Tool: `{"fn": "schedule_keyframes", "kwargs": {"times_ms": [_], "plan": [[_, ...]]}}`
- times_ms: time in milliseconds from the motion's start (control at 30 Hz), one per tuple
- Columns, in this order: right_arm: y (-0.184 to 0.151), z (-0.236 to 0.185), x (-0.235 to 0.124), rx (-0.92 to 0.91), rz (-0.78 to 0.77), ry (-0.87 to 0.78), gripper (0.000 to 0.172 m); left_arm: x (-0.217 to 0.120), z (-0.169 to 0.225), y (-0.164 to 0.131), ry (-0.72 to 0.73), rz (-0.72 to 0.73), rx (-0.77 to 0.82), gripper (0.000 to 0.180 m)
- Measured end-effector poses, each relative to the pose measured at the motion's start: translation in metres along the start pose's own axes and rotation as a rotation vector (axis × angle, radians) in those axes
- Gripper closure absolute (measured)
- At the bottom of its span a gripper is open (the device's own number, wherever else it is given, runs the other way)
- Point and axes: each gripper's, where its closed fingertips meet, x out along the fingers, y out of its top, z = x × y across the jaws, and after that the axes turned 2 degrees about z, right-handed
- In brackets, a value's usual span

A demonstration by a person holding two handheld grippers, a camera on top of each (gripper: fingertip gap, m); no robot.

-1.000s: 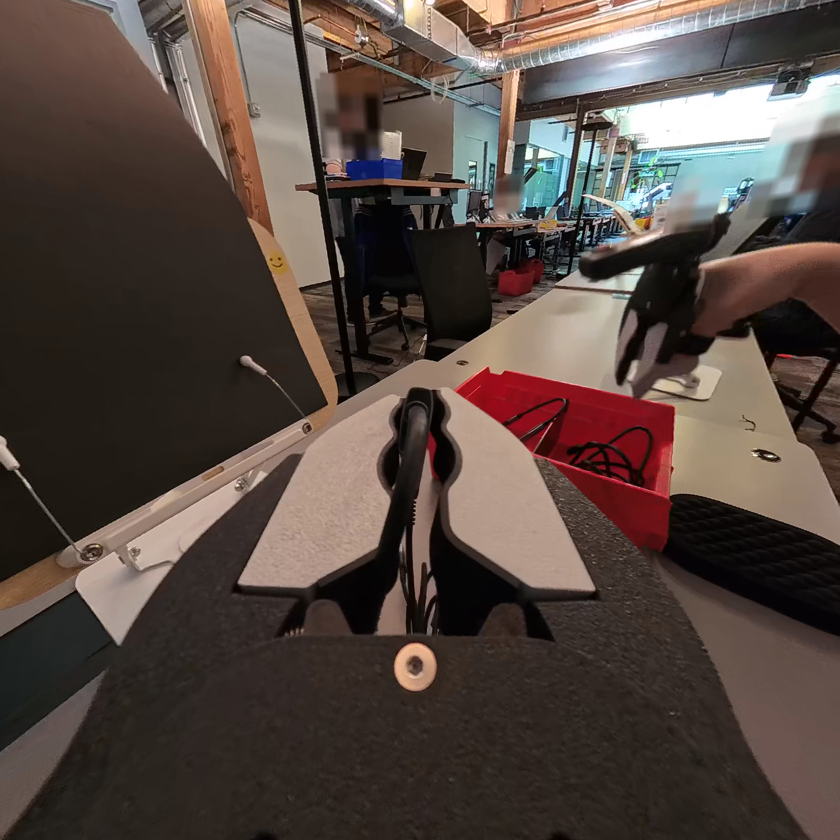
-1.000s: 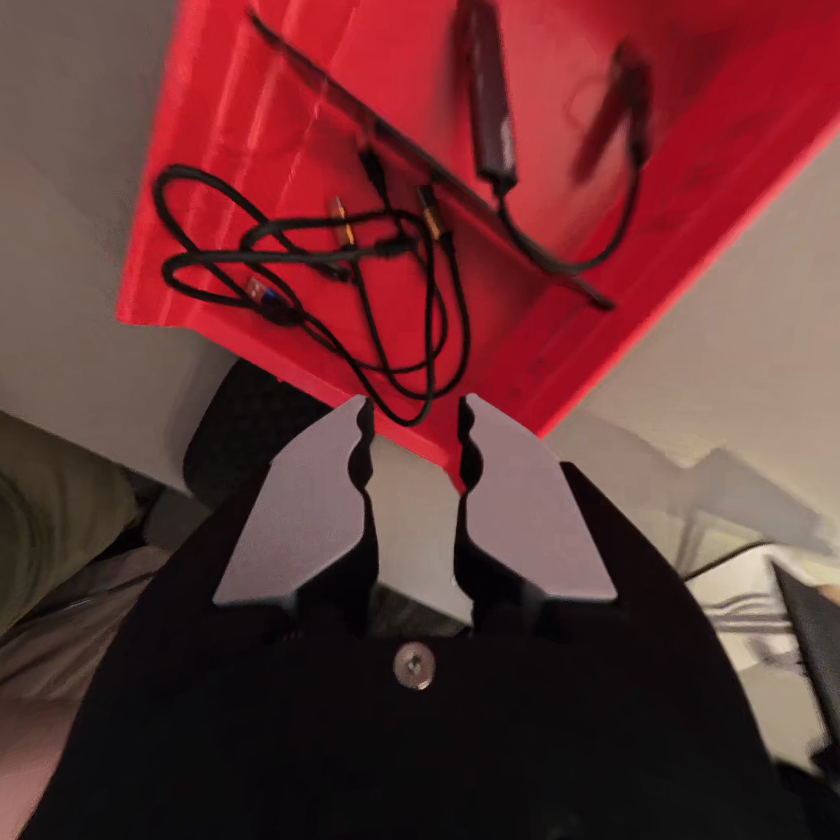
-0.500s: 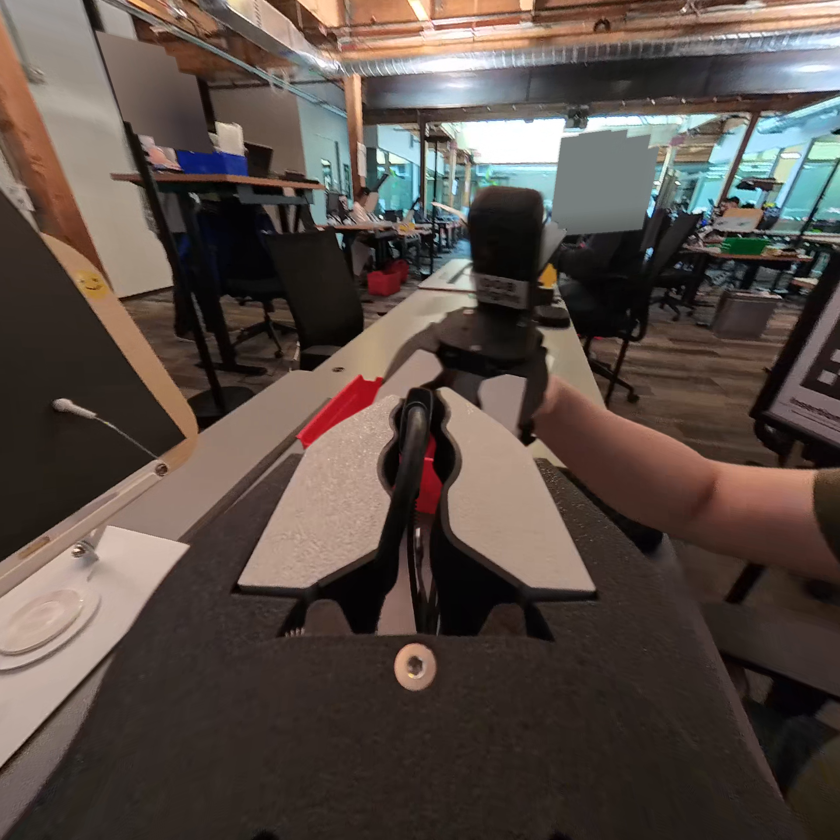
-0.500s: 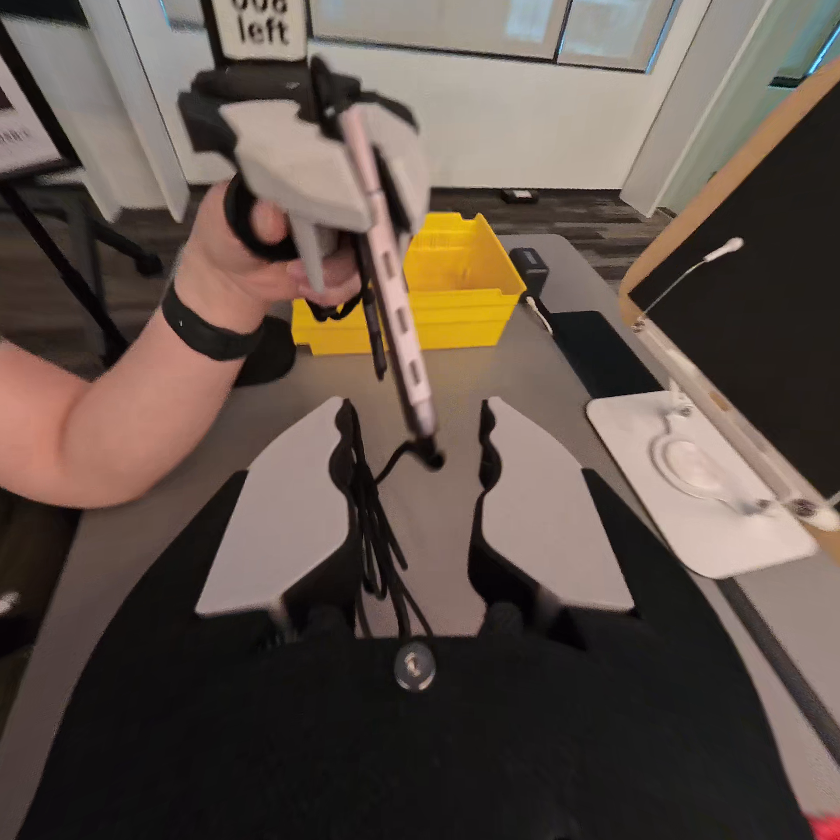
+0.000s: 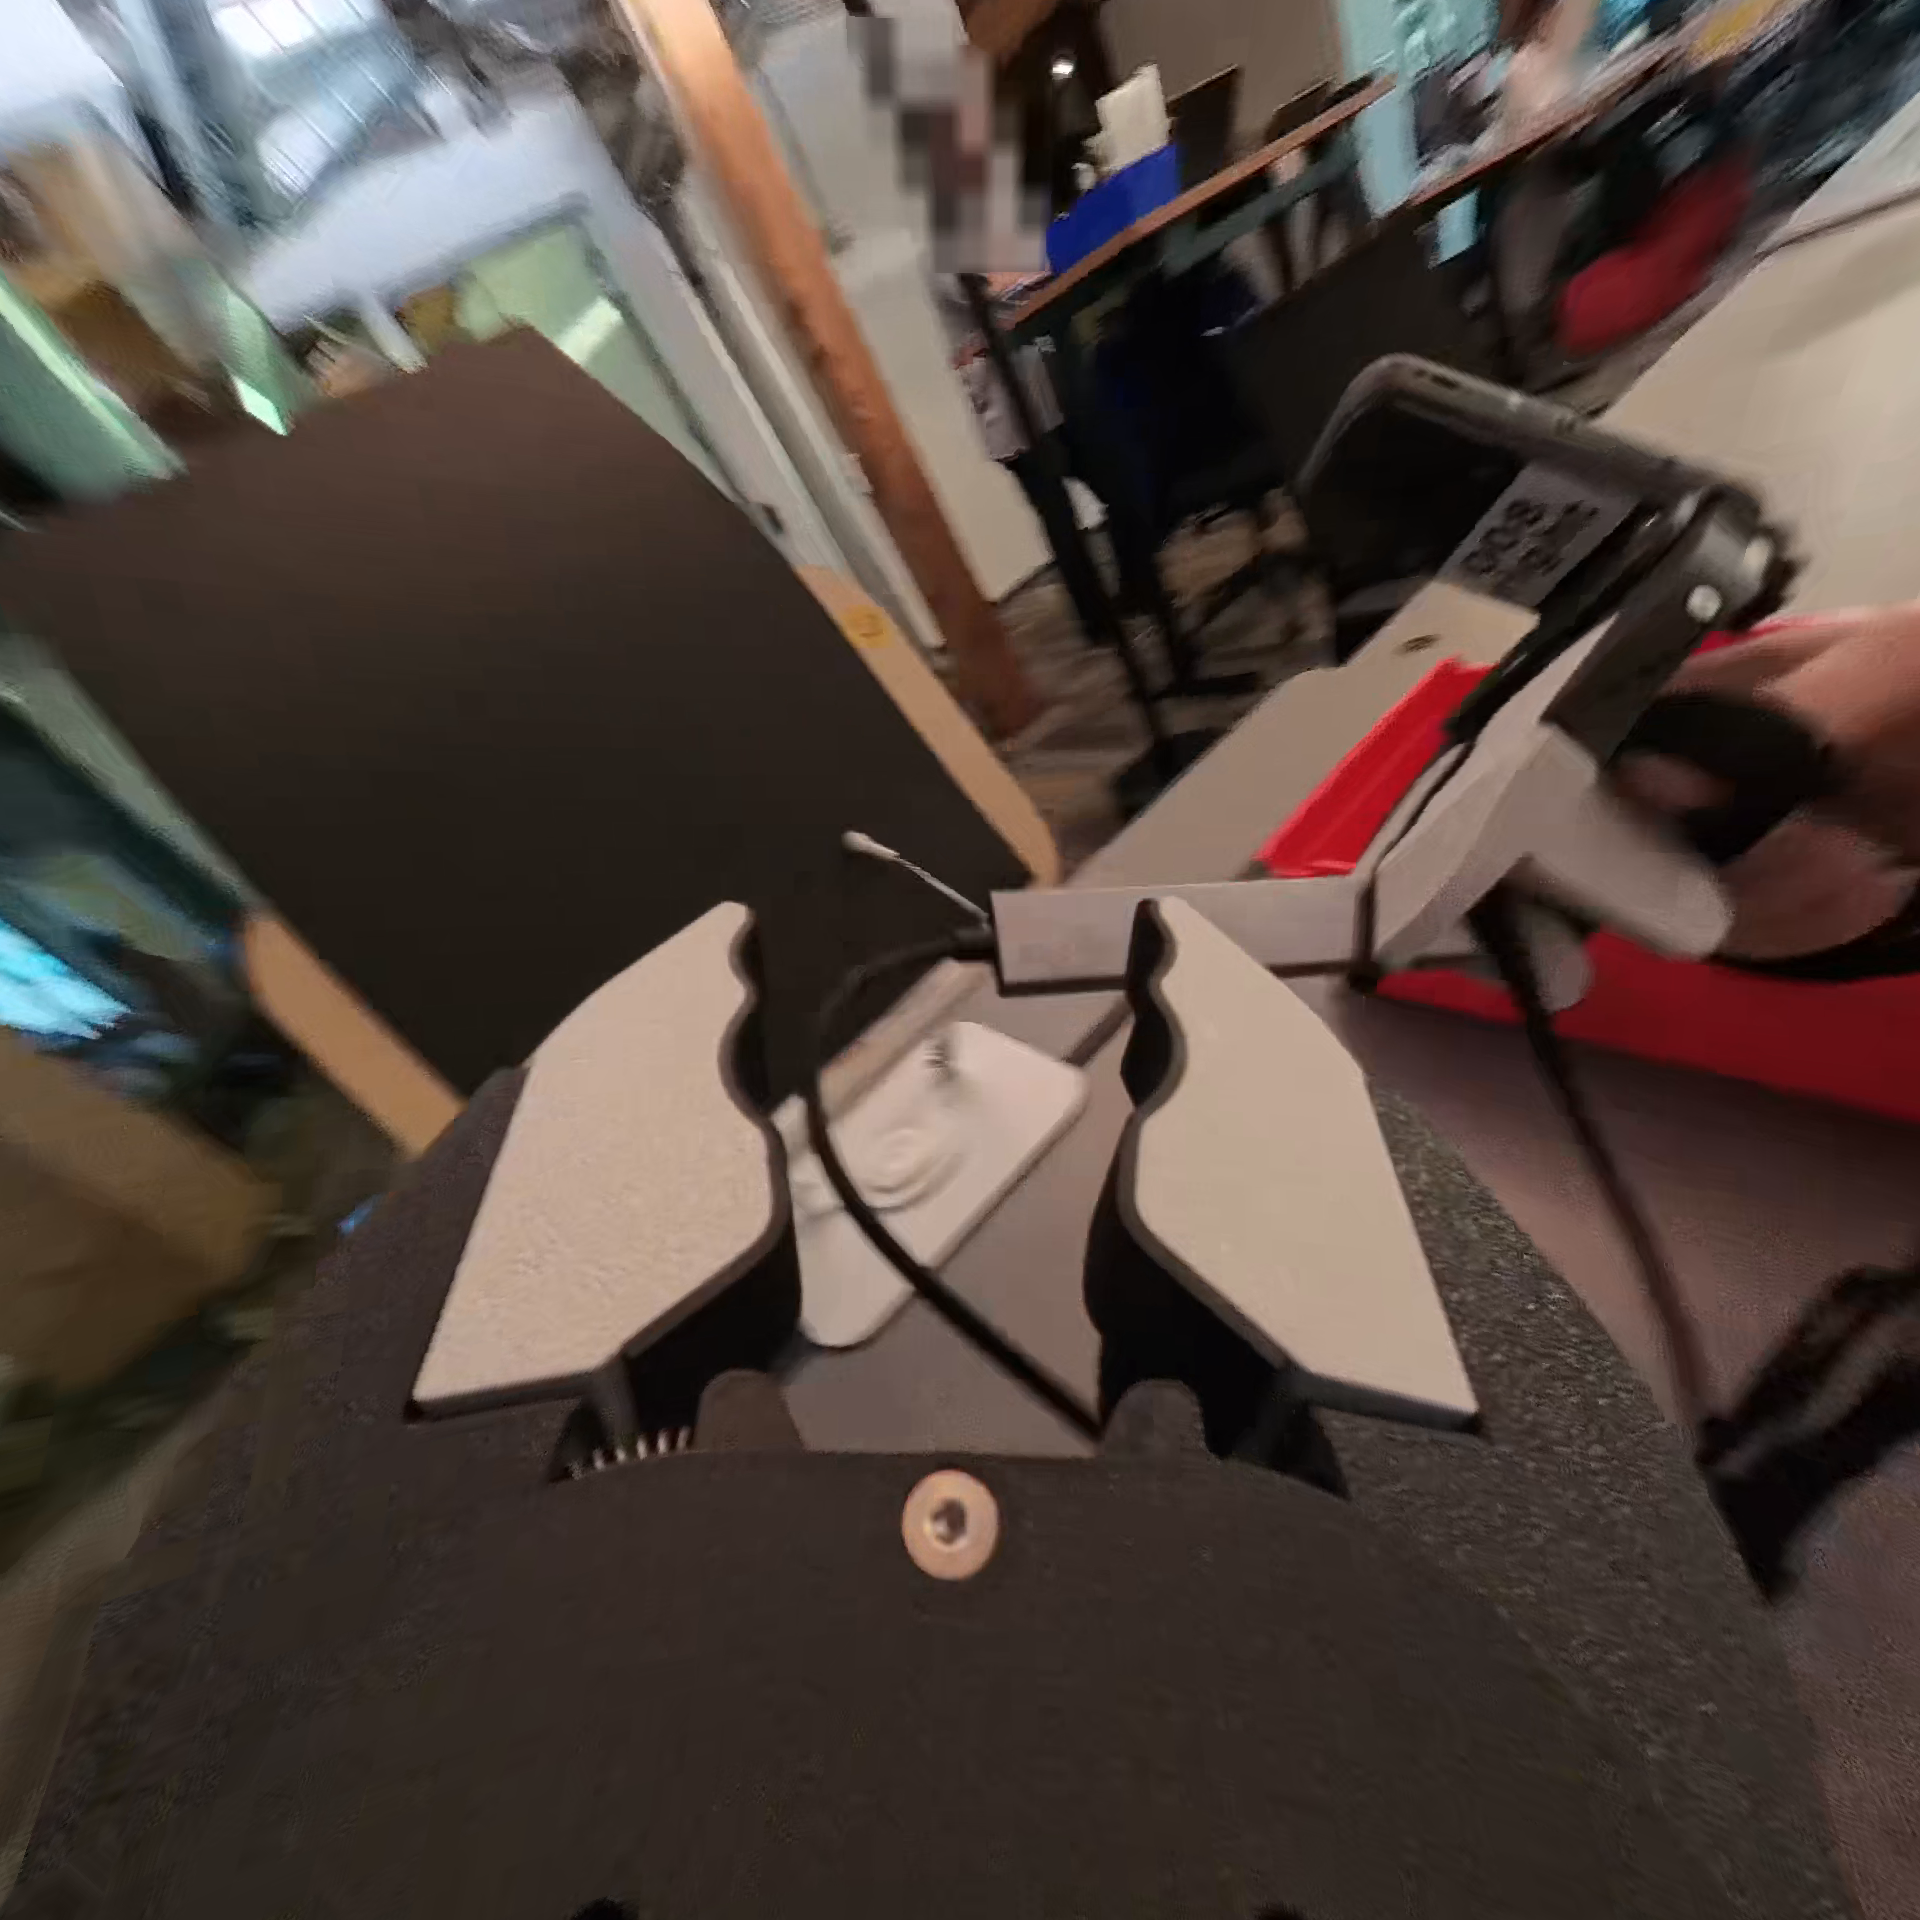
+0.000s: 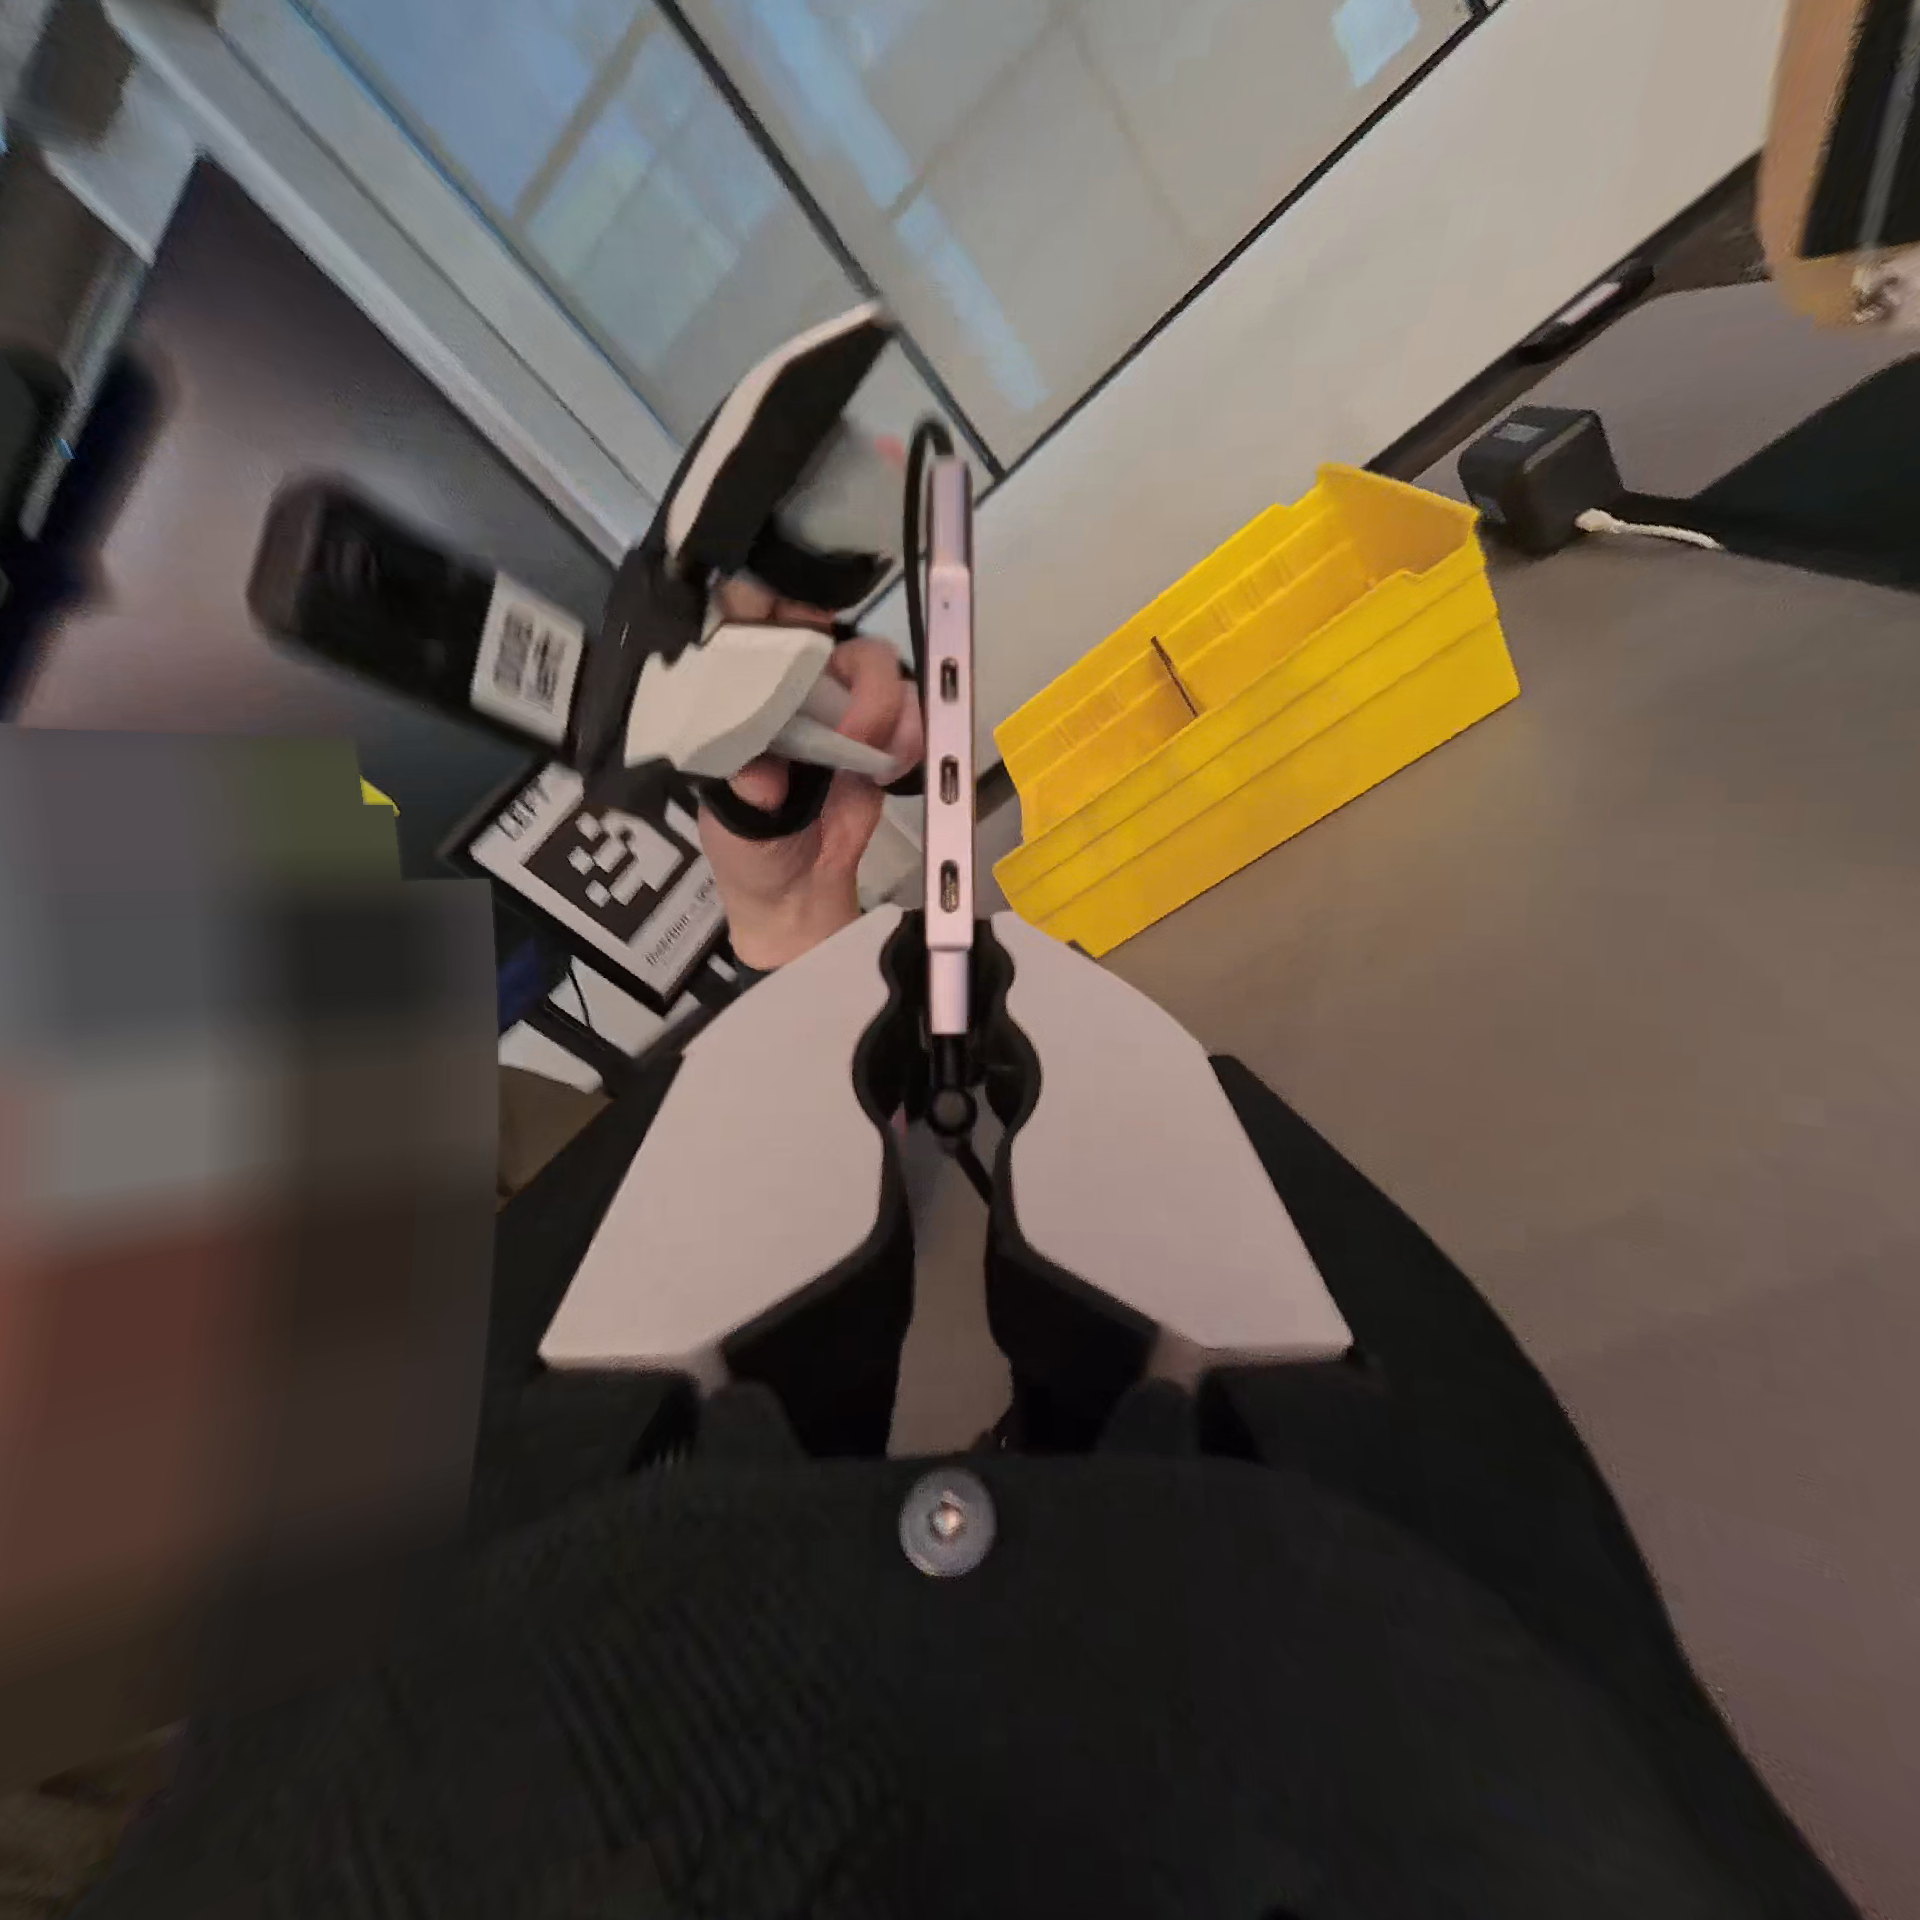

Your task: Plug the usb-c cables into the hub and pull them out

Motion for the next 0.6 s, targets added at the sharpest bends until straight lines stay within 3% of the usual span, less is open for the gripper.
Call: {"fn": "schedule_keyframes", "kwargs": {"times_ms": [67, 133, 233, 333, 433, 600], "plan": [[0.006, 0.009, -0.009, 0.102, 0.053, 0.011, 0.163, -0.008, 0.002, 0.01, 0.08, 0.058, 0.211, 0.125], [0.009, 0.018, -0.017, 0.212, 0.099, 0.033, 0.163, -0.01, 0.02, 0.013, 0.043, 0.089, 0.348, 0.138], [0.008, 0.028, -0.019, 0.319, 0.123, 0.061, 0.163, 0.004, 0.051, -0.003, -0.092, 0.033, 0.37, 0.131], [0.002, 0.032, -0.015, 0.358, 0.095, 0.053, 0.163, 0.022, 0.07, -0.037, -0.139, -0.062, 0.581, 0.134], [-0.005, 0.03, -0.012, 0.378, 0.048, 0.035, 0.163, 0.038, 0.072, -0.069, -0.102, -0.171, 0.724, 0.126], [-0.019, 0.037, -0.008, 0.376, -0.042, -0.063, 0.163, 0.048, 0.077, -0.076, -0.046, -0.146, 0.861, 0.134]]}}
